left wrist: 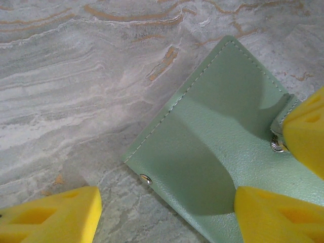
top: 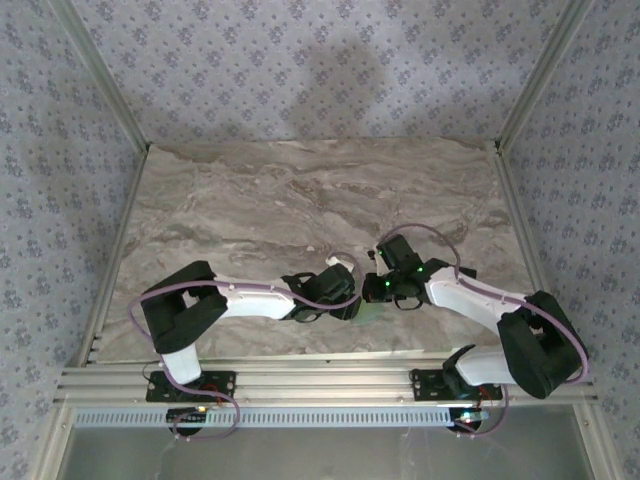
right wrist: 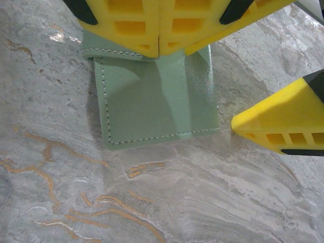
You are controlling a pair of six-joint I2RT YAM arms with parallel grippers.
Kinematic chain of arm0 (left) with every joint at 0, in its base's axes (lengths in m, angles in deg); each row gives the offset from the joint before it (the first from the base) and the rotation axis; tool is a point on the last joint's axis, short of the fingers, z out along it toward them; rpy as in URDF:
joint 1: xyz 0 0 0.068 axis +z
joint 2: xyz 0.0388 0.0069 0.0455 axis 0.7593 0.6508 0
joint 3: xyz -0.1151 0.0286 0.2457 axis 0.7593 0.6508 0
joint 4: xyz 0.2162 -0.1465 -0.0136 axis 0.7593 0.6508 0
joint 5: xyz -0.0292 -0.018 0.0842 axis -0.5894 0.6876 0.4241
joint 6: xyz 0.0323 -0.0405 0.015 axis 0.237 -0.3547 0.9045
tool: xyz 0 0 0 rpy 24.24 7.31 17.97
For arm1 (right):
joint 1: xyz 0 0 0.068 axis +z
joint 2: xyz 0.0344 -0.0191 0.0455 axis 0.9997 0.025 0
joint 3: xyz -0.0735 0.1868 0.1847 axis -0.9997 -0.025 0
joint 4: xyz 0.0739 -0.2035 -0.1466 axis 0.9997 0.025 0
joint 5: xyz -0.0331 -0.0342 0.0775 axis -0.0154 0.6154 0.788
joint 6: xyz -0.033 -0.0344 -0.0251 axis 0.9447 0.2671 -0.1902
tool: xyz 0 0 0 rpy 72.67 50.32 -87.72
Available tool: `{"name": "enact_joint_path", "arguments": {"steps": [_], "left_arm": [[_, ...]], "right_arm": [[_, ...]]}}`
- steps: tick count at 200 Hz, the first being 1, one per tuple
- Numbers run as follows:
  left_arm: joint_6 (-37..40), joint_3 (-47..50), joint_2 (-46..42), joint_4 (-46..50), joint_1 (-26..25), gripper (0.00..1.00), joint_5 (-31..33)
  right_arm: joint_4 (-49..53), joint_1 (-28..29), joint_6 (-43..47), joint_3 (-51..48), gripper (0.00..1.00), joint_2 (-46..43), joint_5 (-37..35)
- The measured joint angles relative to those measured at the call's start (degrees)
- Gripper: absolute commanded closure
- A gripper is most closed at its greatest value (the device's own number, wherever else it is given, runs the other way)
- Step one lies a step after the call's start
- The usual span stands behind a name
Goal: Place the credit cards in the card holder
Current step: Close the button at the bottom-center of the table.
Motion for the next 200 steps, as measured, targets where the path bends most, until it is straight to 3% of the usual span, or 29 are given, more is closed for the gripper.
{"name": "enact_joint_path", "arguments": {"steps": [200], "left_arm": [[0.02,0.2,-0.07,-0.24,0.55,0.29,-0.92]], "right_arm": [[-3.48,0.96,-4.63,-1.97,1.0,0.57,-2.03]]}}
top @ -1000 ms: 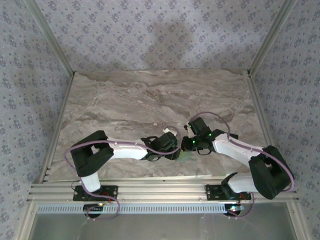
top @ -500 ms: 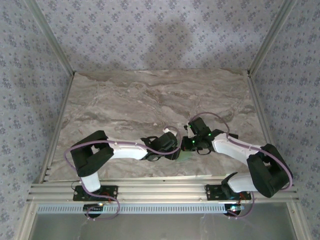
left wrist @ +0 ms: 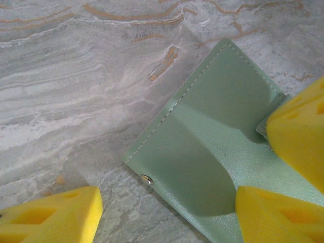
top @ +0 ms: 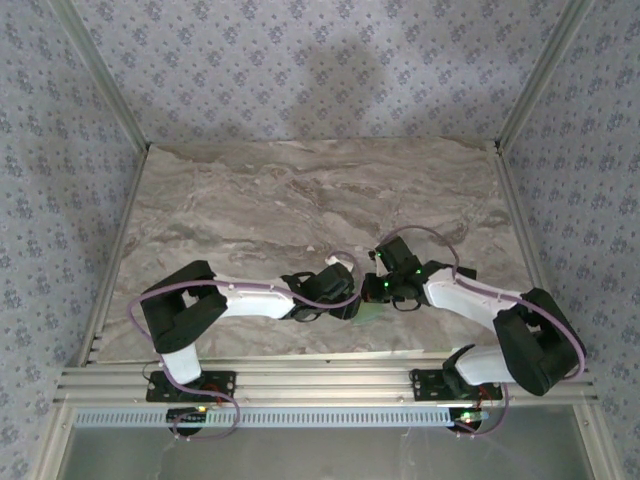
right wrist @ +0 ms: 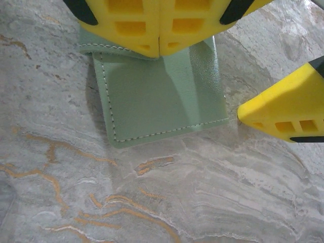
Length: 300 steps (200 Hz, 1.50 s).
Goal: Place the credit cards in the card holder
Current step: Close the button at the bottom-center of the table.
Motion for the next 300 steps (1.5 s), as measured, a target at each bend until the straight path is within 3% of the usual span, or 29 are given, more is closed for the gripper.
{"name": "enact_joint_path", "arguments": {"steps": [300], "left_arm": [[1.07,0.07,1.14,-0.22,2.64,0.29,-4.72]], "right_arm": [[-9.62,7.26,-18.93,-7.72,1.0,-3.02,-12.55]]}}
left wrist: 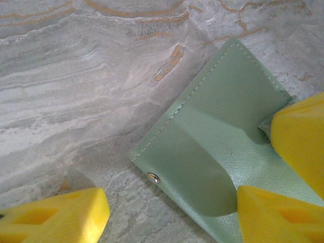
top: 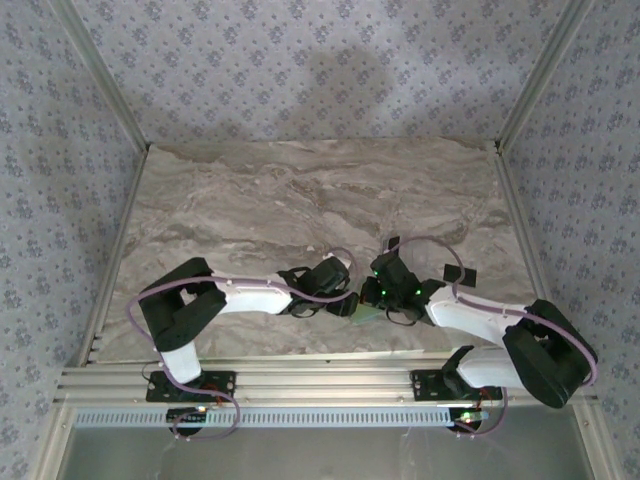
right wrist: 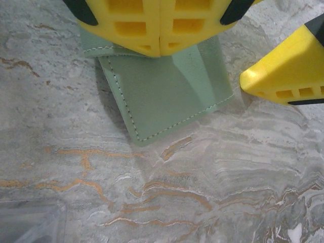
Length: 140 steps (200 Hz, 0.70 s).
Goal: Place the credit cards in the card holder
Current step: Close the button at the bottom-center of the table.
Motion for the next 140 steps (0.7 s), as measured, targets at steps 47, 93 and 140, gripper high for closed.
{"name": "enact_joint_path", "arguments": {"steps": [47,93,140], "left_arm": [[0.17,-0.44,0.31,0.7,0.48,0.29,-1.03],[0.63,-0.48,-0.57,0.79,0.76,0.29,-1.7],[1.81,-0.48,-2.12,2.29,2.93,0.28,-5.88]], "right_arm": [[-0.59,2.03,-3.04,-0.28,1.0,0.02,-3.65],[5.22,2.91,-1.88,4.11,0.9,0.57,-5.38],[17.35,2.89,4.17,11.26,0.5,3.04,-9.11]]}}
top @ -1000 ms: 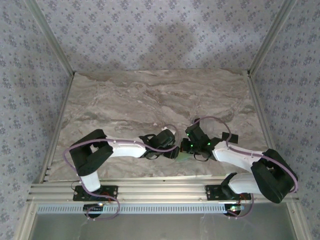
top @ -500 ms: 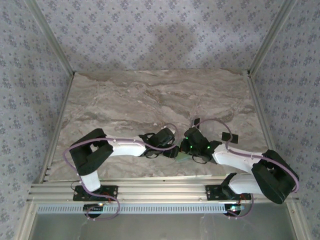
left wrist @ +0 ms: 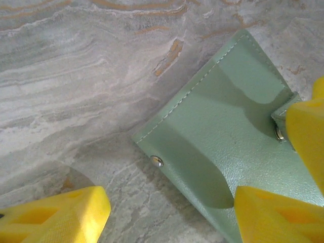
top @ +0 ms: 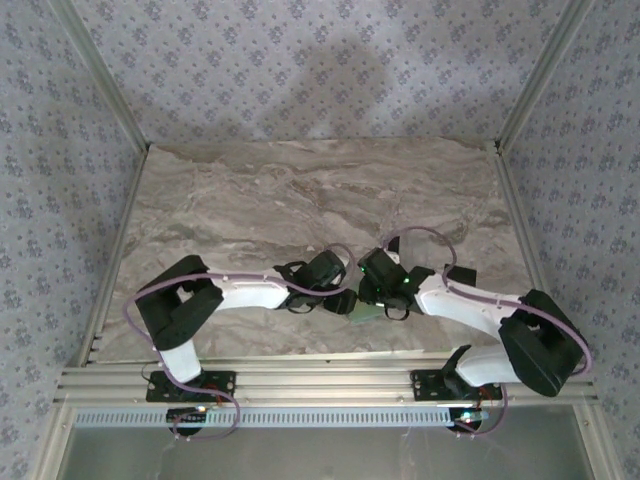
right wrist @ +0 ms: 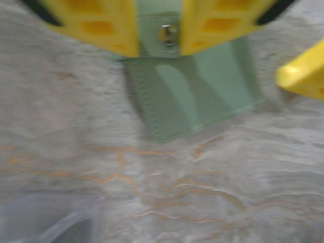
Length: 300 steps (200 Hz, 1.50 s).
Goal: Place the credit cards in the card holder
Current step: Close the button at the bottom-center of the table, then reset both arms
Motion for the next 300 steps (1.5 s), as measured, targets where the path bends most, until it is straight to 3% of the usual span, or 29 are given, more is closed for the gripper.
{"name": "enact_joint_path", "arguments": {"steps": [26,71,89,105,130,160,166,201,223,252,274,300], "left_arm": [[0.61,0.02,-2.43,2.95,3.19,0.28,-1.14],[1.9,0.79,-13.7,7.56,9.4,0.26,-1.38],[2.36,2.25,-19.5,7.74,10.93,0.24,-1.07],[2.69,2.71,-24.46,7.54,12.83,0.16,0.81],[3.1,2.82,-30.6,7.96,14.27,0.14,7.61],[4.63,3.26,-36.98,9.49,15.1,0.09,17.79],[5.2,3.26,-37.99,9.94,15.69,0.01,20.22],[8.0,4.37,-40.7,10.78,20.94,0.0,35.21],[11.82,11.82,-41.79,4.85,26.69,0.0,41.44],[16.0,24.3,-39.87,-3.48,33.86,0.0,41.92],[18.97,25.83,-38.1,-5.6,37.31,0.0,41.64],[23.47,25.81,-36.89,-13.0,38.84,0.0,41.48]], "right_arm": [[1.01,-0.92,3.63,3.67,0.34,1.49,0.02],[-0.35,-2.38,8.85,11.21,0.17,0.09,1.33],[-0.48,-2.64,10.95,12.37,0.0,-2.62,2.97],[1.62,-2.49,12.44,12.41,0.0,-5.44,3.06],[5.42,-3.63,13.51,12.68,0.0,-7.23,0.07],[10.03,-5.57,13.73,13.75,0.0,-7.52,-10.16],[10.97,-5.99,13.75,14.27,0.0,-7.54,-12.5],[10.8,-11.45,15.17,15.37,0.0,-8.79,-22.64],[3.93,-16.22,18.27,10.69,0.0,-13.46,-27.19],[-12.68,-22.21,28.24,-4.24,0.0,-22.32,-27.08],[-23.82,-26.05,35.6,-14.45,0.0,-23.23,-24.41],[-32.87,-32.5,38.36,-19.54,0.0,-20.96,-20.74]]}}
